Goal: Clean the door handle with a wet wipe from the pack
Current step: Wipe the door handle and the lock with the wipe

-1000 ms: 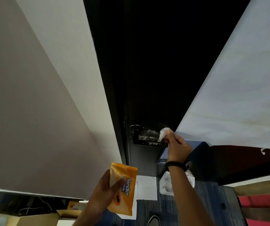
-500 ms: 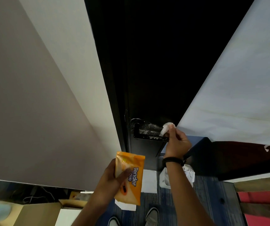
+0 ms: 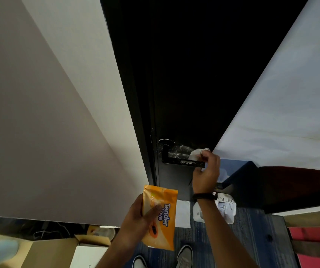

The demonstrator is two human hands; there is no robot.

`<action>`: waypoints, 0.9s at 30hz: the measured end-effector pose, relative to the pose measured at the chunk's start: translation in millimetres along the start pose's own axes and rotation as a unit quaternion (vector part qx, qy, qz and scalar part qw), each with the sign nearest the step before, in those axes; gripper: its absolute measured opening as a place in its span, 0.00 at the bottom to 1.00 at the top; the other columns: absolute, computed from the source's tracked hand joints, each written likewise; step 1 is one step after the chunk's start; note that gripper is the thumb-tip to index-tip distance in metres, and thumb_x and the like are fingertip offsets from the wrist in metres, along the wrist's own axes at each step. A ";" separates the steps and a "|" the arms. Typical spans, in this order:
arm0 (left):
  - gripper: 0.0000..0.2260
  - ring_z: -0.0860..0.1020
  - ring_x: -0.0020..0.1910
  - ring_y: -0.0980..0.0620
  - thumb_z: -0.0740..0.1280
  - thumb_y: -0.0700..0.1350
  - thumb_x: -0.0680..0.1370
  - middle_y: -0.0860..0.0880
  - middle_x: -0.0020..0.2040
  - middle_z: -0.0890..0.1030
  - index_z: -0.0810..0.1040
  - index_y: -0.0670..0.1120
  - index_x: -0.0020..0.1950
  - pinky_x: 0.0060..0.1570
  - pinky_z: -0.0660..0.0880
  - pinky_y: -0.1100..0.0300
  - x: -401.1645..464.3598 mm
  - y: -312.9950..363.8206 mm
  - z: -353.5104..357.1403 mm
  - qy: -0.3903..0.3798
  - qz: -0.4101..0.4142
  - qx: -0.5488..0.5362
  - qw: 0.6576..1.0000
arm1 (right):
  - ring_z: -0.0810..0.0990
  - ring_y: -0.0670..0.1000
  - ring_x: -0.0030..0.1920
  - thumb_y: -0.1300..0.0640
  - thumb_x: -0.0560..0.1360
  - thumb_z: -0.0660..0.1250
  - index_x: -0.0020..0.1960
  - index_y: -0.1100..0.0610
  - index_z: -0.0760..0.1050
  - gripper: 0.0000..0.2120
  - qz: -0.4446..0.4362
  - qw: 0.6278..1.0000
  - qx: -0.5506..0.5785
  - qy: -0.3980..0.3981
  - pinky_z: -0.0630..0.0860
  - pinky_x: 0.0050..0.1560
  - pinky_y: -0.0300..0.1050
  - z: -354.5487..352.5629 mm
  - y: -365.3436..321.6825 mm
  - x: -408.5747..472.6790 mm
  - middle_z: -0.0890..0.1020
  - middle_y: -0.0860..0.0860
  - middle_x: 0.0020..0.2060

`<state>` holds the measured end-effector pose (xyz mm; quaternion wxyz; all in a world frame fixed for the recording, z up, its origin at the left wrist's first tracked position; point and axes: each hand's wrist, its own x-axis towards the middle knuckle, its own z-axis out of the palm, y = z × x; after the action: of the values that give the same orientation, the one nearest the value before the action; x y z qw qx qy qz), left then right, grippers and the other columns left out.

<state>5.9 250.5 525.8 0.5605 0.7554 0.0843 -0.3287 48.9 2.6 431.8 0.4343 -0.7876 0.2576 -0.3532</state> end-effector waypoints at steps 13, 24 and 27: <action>0.19 0.89 0.49 0.54 0.72 0.62 0.74 0.54 0.53 0.89 0.77 0.57 0.62 0.54 0.86 0.50 1.0 9.7 -9.4 -0.007 -0.004 0.017 1.000 | 0.54 0.65 0.82 0.50 0.79 0.63 0.80 0.68 0.57 0.36 -0.231 0.942 -0.231 -0.074 0.52 0.81 0.64 56.3 -10.7 -26.9 0.57 0.65 0.80; 0.20 0.86 0.46 0.61 0.69 0.63 0.72 0.60 0.53 0.86 0.74 0.59 0.61 0.36 0.80 0.70 7.8 24.1 -19.4 -0.019 -0.006 0.033 0.999 | 0.46 0.60 0.83 0.40 0.80 0.60 0.84 0.58 0.43 0.43 -0.260 0.917 -0.287 -0.099 0.51 0.81 0.64 49.5 -7.8 -19.9 0.45 0.57 0.84; 0.22 0.87 0.47 0.59 0.69 0.65 0.69 0.60 0.53 0.86 0.75 0.61 0.60 0.39 0.81 0.68 20.9 26.7 -24.8 -0.011 0.014 0.021 1.000 | 0.46 0.59 0.83 0.38 0.79 0.60 0.84 0.57 0.44 0.44 -0.315 0.896 -0.309 -0.040 0.53 0.80 0.63 66.2 -5.4 -8.9 0.45 0.57 0.84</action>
<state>45.3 258.2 538.4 0.5496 0.7646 0.0606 -0.3311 95.6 44.8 408.8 0.0449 -0.9355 0.0745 -0.3425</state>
